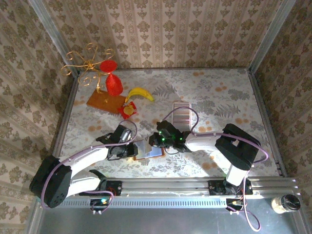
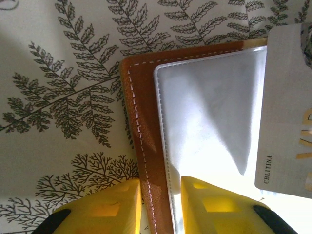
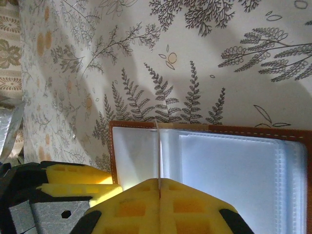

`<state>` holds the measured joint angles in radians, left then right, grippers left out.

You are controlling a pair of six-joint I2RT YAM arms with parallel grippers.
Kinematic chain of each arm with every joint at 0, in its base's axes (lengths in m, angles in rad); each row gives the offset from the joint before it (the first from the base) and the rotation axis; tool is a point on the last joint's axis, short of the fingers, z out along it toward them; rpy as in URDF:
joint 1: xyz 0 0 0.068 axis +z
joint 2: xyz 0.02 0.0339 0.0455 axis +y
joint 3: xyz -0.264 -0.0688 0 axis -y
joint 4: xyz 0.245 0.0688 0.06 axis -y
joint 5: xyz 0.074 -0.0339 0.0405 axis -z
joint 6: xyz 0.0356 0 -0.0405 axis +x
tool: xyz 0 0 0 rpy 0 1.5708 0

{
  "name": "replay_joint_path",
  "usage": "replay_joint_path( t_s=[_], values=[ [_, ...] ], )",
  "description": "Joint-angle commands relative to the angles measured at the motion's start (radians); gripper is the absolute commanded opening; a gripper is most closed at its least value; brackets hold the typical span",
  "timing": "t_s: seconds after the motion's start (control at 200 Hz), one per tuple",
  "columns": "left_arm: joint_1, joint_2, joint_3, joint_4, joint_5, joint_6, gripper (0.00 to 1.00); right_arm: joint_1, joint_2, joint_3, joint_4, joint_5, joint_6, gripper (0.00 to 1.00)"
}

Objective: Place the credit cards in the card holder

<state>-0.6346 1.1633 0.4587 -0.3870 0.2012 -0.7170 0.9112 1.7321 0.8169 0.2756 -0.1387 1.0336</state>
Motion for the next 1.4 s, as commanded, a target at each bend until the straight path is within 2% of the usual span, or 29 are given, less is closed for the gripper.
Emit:
replay_joint_path(
  t_s=[0.0,0.68,0.92,1.16,1.395],
  values=[
    [-0.005,0.015,-0.014,-0.007,-0.017,0.028,0.26,0.009,0.022,0.001,0.026,0.031,0.023,0.0],
    [-0.005,0.003,-0.04,-0.026,-0.041,0.03,0.19,0.011,-0.05,-0.109,0.12,0.097,0.029,0.0],
    [-0.005,-0.019,-0.035,-0.034,-0.04,0.027,0.19,0.014,-0.018,-0.104,0.147,0.079,0.034,0.0],
    [-0.008,-0.022,-0.047,-0.033,-0.04,0.018,0.19,0.029,0.018,-0.122,0.242,0.053,0.098,0.0],
    [-0.009,-0.029,-0.049,-0.035,-0.041,0.014,0.19,0.047,0.0,-0.166,0.211,0.103,0.212,0.0]
  ],
)
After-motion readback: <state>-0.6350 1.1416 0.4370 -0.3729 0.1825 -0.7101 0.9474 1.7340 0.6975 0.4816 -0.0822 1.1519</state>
